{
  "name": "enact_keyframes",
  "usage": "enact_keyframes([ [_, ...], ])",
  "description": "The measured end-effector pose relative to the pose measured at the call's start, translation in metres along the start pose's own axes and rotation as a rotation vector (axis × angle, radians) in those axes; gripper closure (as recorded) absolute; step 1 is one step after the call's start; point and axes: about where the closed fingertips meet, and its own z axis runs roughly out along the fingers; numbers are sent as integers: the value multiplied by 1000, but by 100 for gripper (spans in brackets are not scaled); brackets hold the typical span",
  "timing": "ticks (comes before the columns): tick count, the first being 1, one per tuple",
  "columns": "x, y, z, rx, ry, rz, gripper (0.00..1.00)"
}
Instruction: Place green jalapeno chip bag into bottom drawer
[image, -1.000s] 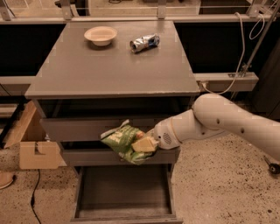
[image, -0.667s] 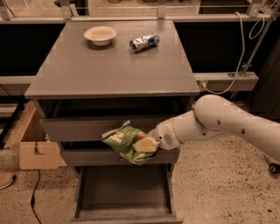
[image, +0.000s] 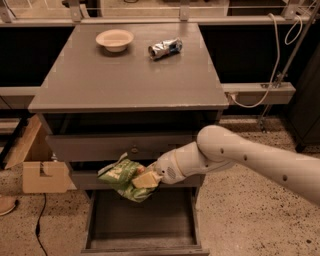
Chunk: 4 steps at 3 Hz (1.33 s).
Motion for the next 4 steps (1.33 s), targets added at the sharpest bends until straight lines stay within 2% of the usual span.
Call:
enact_keyframes([
  [1, 28, 9, 126, -215, -11, -41, 100],
  [2, 50, 2, 202, -299, -27, -2, 100],
  [3, 65, 4, 216, -330, -25, 32, 100],
  [4, 65, 4, 216, -330, -25, 32, 100],
])
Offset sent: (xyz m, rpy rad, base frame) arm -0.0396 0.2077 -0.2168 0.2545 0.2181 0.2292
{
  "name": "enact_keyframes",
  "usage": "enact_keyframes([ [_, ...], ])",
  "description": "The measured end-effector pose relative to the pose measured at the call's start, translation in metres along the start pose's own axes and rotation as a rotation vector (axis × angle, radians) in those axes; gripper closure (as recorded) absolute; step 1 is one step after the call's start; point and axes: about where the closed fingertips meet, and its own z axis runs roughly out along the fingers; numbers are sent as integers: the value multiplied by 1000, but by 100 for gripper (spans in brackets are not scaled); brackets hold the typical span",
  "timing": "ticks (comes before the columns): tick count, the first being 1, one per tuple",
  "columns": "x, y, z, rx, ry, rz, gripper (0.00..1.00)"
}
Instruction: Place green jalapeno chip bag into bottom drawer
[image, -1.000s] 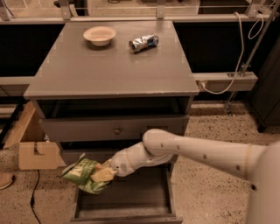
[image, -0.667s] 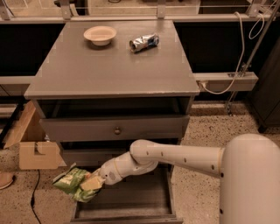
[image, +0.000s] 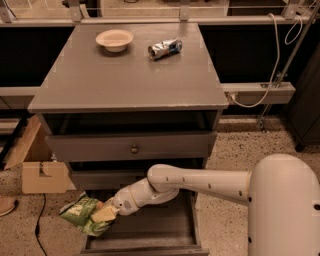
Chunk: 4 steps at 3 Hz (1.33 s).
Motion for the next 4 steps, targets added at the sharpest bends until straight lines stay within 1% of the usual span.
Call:
enact_keyframes([
  [1, 28, -31, -11, 81, 25, 35, 100],
  [2, 78, -79, -33, 191, 24, 126, 100],
  [3, 123, -123, -50, 262, 8, 202, 100],
  [4, 162, -163, -57, 296, -19, 273, 100],
])
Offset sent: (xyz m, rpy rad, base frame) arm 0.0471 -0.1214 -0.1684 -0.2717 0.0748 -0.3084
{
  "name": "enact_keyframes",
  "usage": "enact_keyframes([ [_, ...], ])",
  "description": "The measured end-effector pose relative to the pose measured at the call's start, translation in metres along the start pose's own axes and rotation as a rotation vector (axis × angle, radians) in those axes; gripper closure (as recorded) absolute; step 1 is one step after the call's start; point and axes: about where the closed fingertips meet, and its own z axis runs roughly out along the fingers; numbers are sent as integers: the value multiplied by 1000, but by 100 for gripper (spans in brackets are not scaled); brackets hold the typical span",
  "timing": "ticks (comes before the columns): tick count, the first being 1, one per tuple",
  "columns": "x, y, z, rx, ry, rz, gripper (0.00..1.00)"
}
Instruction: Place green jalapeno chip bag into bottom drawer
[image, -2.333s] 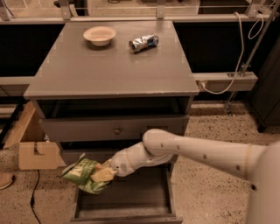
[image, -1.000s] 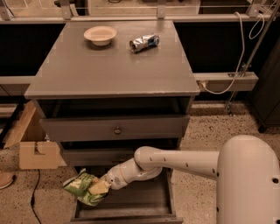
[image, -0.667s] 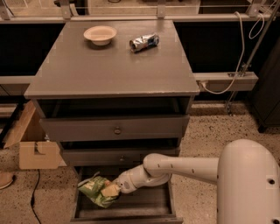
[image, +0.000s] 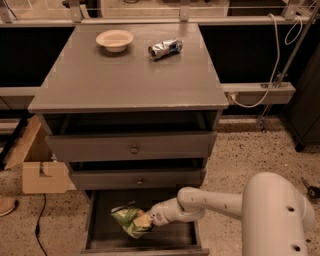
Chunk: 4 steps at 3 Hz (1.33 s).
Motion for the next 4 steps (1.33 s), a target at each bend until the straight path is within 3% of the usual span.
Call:
enact_keyframes([
  [1, 24, -42, 11, -4, -10, 60, 100],
  [2, 41, -74, 20, -17, -20, 117, 84],
  [4, 39, -81, 20, -12, -29, 119, 37],
])
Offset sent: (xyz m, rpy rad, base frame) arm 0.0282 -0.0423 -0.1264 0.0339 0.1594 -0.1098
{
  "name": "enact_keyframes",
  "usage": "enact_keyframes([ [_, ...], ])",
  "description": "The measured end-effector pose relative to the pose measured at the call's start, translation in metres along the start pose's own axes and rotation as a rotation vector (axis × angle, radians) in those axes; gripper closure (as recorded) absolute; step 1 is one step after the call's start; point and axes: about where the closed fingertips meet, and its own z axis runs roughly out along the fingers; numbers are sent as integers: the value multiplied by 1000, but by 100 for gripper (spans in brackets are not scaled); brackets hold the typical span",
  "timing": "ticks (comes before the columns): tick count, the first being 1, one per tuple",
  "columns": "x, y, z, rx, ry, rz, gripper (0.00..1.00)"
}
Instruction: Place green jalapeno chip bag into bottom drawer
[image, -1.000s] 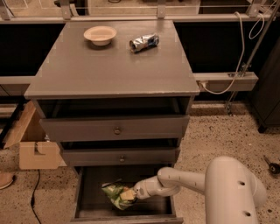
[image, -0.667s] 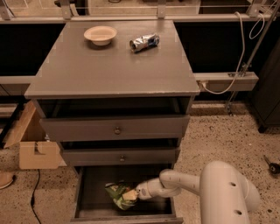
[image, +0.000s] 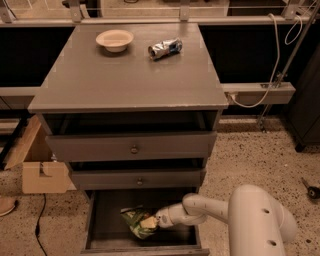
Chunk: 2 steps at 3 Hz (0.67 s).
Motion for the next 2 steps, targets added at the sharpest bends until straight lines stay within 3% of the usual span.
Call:
enact_keyframes([
  [1, -1, 11, -9, 2, -18, -30, 14],
  [2, 1, 24, -54, 31, -140, -59, 0],
])
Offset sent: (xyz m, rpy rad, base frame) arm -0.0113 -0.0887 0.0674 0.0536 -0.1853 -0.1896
